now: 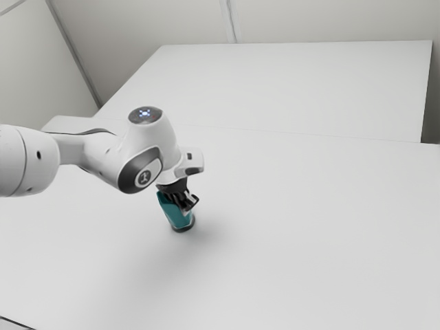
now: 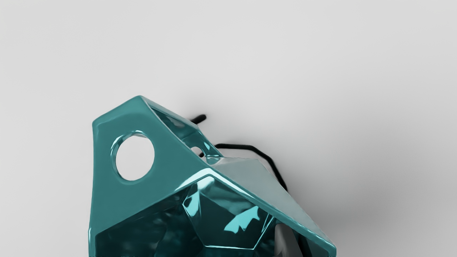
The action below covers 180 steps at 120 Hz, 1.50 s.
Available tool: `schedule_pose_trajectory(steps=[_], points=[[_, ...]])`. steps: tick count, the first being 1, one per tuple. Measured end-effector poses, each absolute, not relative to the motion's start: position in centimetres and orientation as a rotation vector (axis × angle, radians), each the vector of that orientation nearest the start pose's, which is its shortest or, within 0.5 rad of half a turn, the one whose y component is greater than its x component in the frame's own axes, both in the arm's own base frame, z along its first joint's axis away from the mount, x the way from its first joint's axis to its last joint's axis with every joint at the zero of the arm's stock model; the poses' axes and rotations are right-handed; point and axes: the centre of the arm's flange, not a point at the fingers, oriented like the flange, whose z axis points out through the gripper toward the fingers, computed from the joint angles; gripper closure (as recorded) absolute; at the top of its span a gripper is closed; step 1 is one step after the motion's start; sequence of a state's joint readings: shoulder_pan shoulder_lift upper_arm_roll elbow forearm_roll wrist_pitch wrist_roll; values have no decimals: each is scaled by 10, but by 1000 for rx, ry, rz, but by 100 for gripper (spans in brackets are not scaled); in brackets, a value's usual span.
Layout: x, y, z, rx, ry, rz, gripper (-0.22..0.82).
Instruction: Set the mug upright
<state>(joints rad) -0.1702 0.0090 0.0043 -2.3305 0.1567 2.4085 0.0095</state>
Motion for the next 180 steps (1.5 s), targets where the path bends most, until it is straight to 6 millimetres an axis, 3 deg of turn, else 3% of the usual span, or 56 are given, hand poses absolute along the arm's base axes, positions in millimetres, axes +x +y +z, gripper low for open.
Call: schedule_pose_trajectory(steps=[14, 35, 49, 65, 95, 142, 180], points=[[507, -85, 340, -3006, 421, -125, 69], [506, -86, 348, -3014, 395, -152, 37], [505, -85, 364, -3018, 377, -200, 22], [503, -83, 384, -3019, 357, -249, 13], [501, -89, 412, -3037, 326, -220, 6], [527, -87, 482, -3063, 249, -119, 3], [536, -80, 541, -3062, 207, -47, 2]])
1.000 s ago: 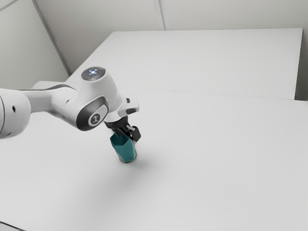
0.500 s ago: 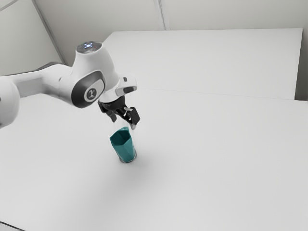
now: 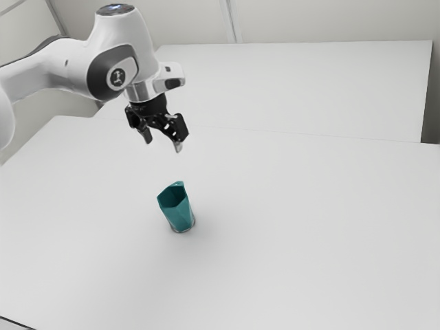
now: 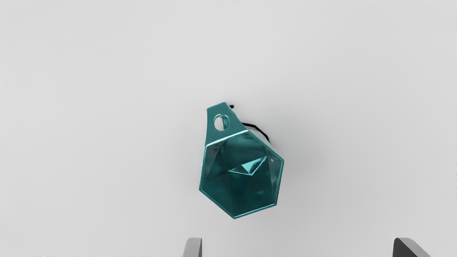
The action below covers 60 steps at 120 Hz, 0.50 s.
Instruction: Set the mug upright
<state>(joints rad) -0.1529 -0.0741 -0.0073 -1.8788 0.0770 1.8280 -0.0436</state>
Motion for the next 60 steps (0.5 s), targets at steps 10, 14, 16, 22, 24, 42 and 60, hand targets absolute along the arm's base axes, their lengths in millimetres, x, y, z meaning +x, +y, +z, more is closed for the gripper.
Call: schedule_pose_trajectory(steps=[10, 14, 16, 22, 24, 42, 60], points=[[536, -76, 552, -3061, 191, -29, 2], [536, -74, 556, -3061, 185, -23, 2], [536, -73, 558, -3061, 182, -21, 2], [536, -72, 564, -3061, 176, -17, 2], [536, -71, 566, -3061, 174, -15, 2], [537, -66, 587, -3062, 154, -17, 2], [537, -62, 606, -3062, 135, -10, 2]])
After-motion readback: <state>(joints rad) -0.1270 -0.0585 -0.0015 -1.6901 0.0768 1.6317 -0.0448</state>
